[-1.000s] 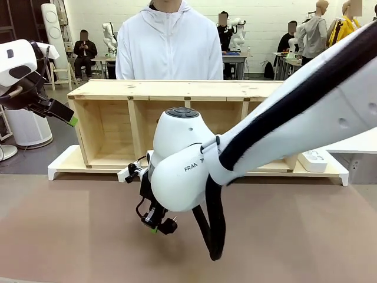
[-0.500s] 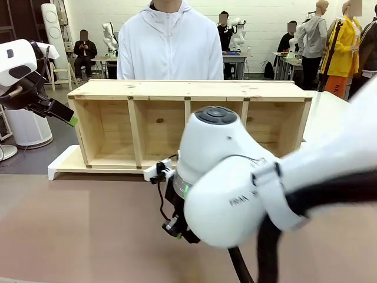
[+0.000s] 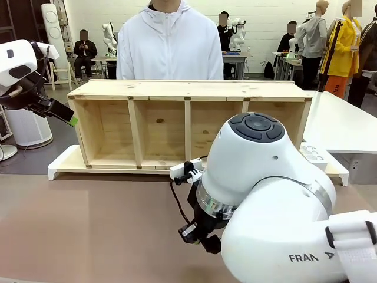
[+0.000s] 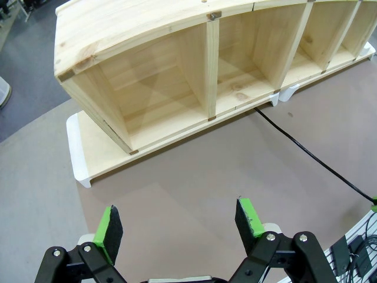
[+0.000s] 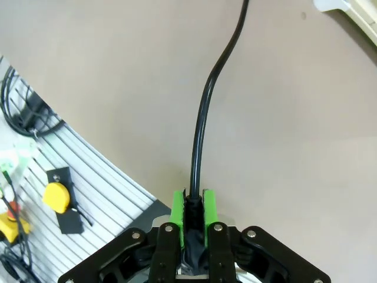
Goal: Perform cable management.
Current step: Pull the grasped Power Cable to the location of the Power Strip.
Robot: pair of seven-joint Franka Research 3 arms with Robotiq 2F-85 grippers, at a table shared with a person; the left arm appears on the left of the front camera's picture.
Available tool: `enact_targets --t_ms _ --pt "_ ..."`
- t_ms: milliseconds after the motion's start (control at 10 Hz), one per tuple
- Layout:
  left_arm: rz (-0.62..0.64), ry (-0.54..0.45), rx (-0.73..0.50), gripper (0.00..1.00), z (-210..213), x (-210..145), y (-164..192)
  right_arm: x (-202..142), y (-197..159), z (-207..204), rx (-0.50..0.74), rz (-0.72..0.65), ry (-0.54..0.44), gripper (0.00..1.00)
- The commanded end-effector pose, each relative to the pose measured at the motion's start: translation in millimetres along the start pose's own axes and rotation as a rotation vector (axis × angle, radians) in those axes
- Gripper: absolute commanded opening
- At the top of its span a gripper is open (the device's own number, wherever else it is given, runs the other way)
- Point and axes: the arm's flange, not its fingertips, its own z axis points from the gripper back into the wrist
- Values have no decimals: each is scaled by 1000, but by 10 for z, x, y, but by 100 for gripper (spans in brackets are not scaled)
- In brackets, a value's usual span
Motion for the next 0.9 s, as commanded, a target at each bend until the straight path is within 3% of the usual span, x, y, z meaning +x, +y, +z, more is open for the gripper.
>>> enact_targets --t_ms 0,100,200,800 --pt "14 -12 0 100 -17 18 2 -477 -128 -48 5 -64 -28 16" --pt "14 -12 0 100 -17 18 2 -438 -160 -81 7 -71 -35 16" --pt "14 -12 0 100 -17 18 2 1 16 39 -1 -28 -12 16" --pt "14 -12 0 100 -17 18 2 1 16 39 -1 -28 -12 16"
